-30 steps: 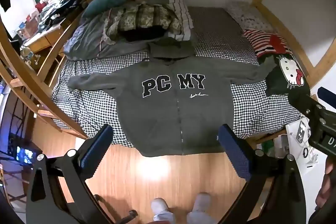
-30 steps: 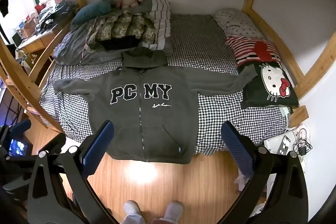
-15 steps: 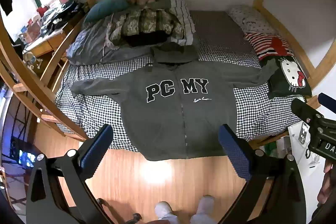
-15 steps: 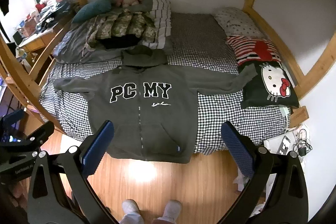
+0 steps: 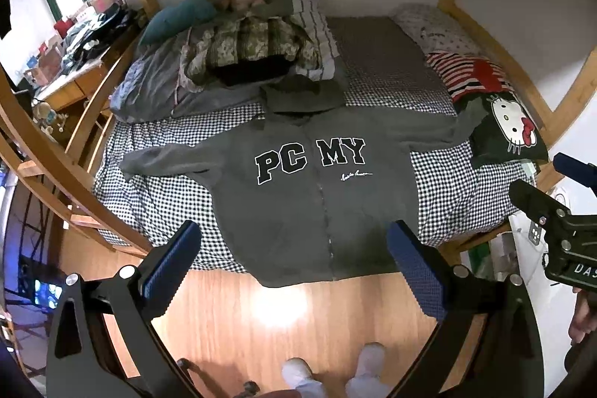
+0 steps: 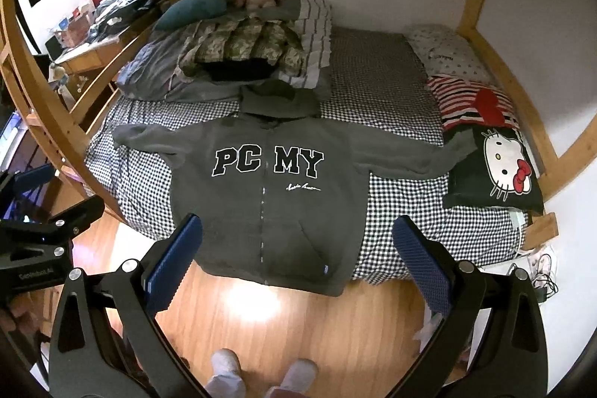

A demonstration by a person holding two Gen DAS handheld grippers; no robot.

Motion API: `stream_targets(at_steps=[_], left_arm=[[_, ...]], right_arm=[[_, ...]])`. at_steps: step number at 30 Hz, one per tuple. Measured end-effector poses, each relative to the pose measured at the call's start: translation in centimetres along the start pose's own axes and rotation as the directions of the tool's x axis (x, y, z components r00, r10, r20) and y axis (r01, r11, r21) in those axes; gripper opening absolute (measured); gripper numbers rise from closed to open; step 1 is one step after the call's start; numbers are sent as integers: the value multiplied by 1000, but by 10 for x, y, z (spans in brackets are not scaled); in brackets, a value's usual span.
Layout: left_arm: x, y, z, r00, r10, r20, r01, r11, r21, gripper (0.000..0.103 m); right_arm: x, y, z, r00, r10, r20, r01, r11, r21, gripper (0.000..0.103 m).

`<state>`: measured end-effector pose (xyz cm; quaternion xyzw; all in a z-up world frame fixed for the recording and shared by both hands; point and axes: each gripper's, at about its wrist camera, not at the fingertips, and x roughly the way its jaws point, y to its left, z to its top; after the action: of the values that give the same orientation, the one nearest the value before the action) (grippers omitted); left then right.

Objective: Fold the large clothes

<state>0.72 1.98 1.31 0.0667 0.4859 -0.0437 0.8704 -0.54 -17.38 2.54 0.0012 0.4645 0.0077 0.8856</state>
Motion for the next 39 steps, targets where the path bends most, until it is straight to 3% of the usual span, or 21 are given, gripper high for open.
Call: stream_targets(at_steps=[39], left_arm=[[5,-3,-3,999,-24,-35,24,1000,16,98]], right_arm=[[-1,6,-1,1000,0,5,0,1000,-6,100]])
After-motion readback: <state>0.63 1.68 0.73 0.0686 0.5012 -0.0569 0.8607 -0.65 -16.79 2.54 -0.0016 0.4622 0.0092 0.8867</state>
